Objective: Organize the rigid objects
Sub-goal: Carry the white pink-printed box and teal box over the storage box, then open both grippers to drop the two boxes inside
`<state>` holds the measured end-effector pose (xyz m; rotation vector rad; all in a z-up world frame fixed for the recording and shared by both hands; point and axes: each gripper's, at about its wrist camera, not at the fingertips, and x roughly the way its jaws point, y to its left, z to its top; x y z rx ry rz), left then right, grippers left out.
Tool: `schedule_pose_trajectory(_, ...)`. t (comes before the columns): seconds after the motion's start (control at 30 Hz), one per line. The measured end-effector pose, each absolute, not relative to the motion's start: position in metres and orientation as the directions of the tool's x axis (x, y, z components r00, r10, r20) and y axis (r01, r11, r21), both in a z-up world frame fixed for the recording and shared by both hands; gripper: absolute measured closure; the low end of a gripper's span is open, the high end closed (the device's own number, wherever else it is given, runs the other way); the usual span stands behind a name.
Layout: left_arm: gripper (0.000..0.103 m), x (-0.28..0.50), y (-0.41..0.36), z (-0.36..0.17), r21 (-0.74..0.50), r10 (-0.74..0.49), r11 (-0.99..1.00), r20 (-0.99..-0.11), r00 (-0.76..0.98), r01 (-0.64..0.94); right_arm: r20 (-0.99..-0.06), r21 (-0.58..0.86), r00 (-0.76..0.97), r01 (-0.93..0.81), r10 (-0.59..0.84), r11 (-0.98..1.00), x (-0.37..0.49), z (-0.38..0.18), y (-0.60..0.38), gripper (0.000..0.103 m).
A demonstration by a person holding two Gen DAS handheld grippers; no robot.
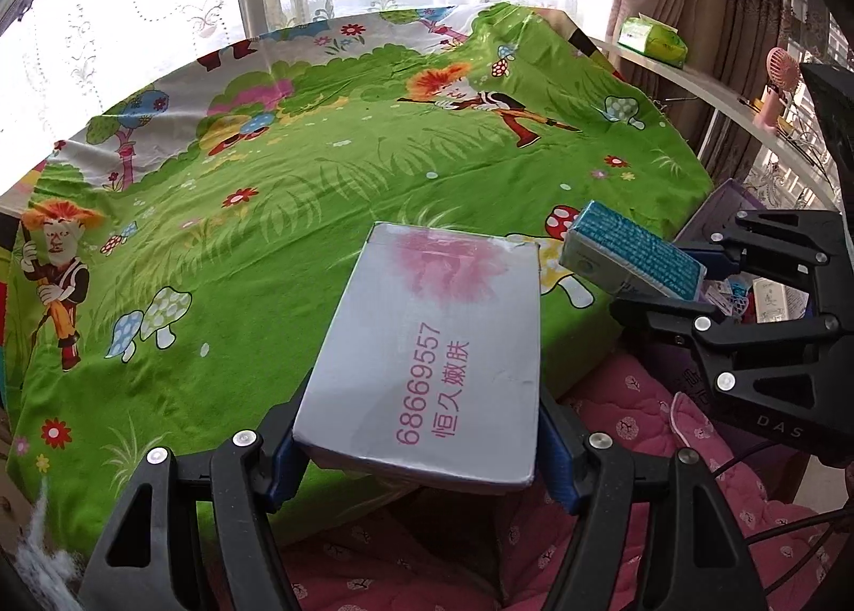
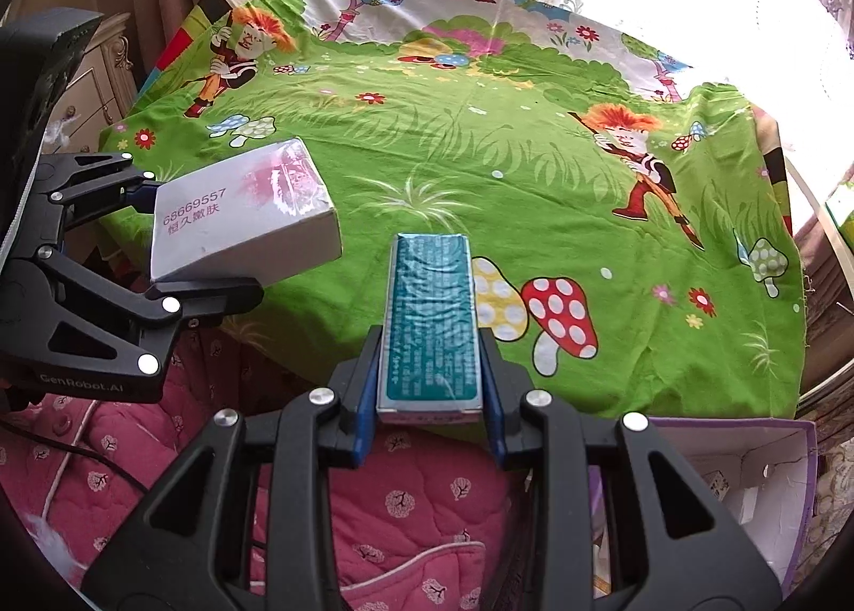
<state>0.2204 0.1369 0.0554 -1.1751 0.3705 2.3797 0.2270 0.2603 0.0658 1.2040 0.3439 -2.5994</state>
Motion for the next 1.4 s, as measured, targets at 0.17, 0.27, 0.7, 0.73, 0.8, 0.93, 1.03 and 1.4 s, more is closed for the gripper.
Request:
schedule_pose_trajectory(0.17,0.032,0.231,0.179,0.064,0.048,0.333,-0.794,-0.799,-0.500,-0.606,-0.759,-0.127,-0.647,0.257,-0.073,-0.958,0.242,0.073,0.293,0.067)
schedule_pose_trajectory(0.27,0.032,0.236,0.204,0.067,0.044,0.361,-0.752,-0.807,-0.468,-0.658,-0.754,-0.131,-0.655,0.209,-0.039,-0.969,0.250,0.078,0.315,0.067)
schedule_pose_trajectory(0.7,0.032,0.271,0.312,0.056,0.092,0.398,-0.549,-0.845,-0.356,-0.831,-0.786,-0.121,-0.611,-0.001,0.096,-0.993,0.297,0.061,0.402,0.067)
schedule_pose_trajectory(0.73,0.032,0.272,0.319,0.055,0.089,0.401,-0.538,-0.847,-0.348,-0.838,-0.786,-0.121,-0.608,-0.021,0.109,-0.992,0.301,0.061,0.409,0.067)
schedule_pose_trajectory(0.8,0.032,0.271,0.332,0.054,0.081,0.398,-0.542,-0.852,-0.340,-0.837,-0.786,-0.122,-0.604,-0.062,0.135,-0.991,0.308,0.061,0.423,0.067)
schedule_pose_trajectory(0.93,0.032,0.273,0.358,0.050,0.030,0.415,-0.546,-0.858,-0.302,-0.837,-0.786,-0.131,-0.588,-0.147,0.194,-0.980,0.320,0.060,0.452,0.067)
schedule_pose_trajectory(1.03,0.032,0.278,0.376,0.047,0.013,0.419,-0.552,-0.860,-0.291,-0.834,-0.784,-0.144,-0.577,-0.194,0.231,-0.970,0.329,0.061,0.467,0.067)
schedule_pose_trajectory(1.4,0.032,0.310,0.392,0.035,0.049,0.430,-0.557,-0.837,-0.339,-0.829,-0.776,-0.135,-0.560,-0.304,0.291,-0.943,0.354,0.060,0.504,0.067)
